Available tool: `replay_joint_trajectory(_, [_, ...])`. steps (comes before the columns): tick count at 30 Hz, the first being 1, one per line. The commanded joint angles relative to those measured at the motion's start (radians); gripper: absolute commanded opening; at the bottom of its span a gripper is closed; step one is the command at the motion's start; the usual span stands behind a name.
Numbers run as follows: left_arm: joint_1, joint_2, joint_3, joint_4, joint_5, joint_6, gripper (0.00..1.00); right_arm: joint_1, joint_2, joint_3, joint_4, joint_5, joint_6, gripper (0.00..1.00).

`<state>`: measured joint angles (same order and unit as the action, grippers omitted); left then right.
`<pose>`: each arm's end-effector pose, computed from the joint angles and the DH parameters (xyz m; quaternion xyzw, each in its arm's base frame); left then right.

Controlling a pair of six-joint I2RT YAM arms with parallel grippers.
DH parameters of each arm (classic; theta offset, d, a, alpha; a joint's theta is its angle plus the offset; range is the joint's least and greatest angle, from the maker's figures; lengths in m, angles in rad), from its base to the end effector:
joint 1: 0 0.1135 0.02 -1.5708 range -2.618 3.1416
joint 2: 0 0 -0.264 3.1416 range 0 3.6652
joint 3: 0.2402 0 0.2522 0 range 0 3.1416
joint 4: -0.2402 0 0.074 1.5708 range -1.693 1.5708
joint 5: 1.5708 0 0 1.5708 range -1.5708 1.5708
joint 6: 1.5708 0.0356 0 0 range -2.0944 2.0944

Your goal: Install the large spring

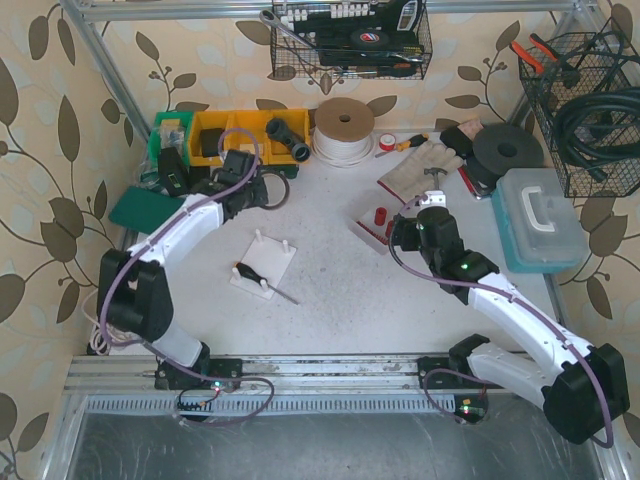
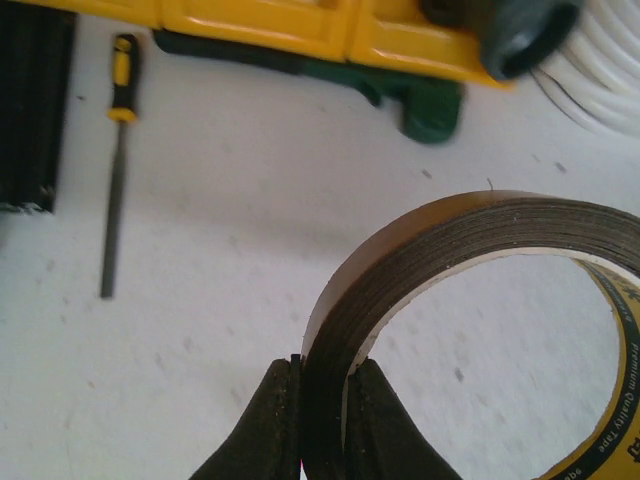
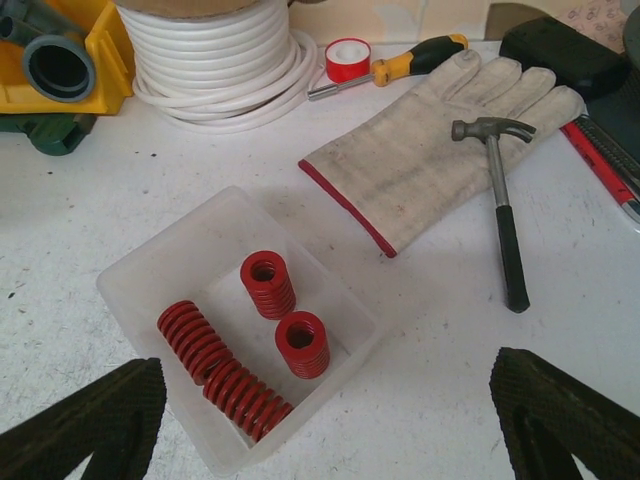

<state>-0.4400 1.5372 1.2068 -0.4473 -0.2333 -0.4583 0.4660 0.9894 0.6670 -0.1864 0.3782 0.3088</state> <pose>0.3109 -0.1373 0.2784 -0.0533 0.9157 -0.0699 0.3922 0.2023 0.0871 0.2613 0.0284 0.8518 0.0378 0.5217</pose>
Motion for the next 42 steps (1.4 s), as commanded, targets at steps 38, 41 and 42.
replay_joint_trajectory(38, [0.087, -0.028, 0.075, -0.307, 0.067, -0.434, 0.76, 0.048, -0.013, -0.006, 0.031, 0.015, -0.054, 0.88])
replay_joint_trajectory(41, [0.066, -0.15, -0.018, -0.339, 0.086, -0.551, 0.73, 0.048, -0.007, -0.006, 0.031, 0.019, -0.054, 0.88])
replay_joint_trajectory(42, [0.057, -0.184, -0.045, -0.346, 0.093, -0.587, 0.71, 0.049, -0.007, -0.005, 0.03, 0.019, -0.054, 0.88])
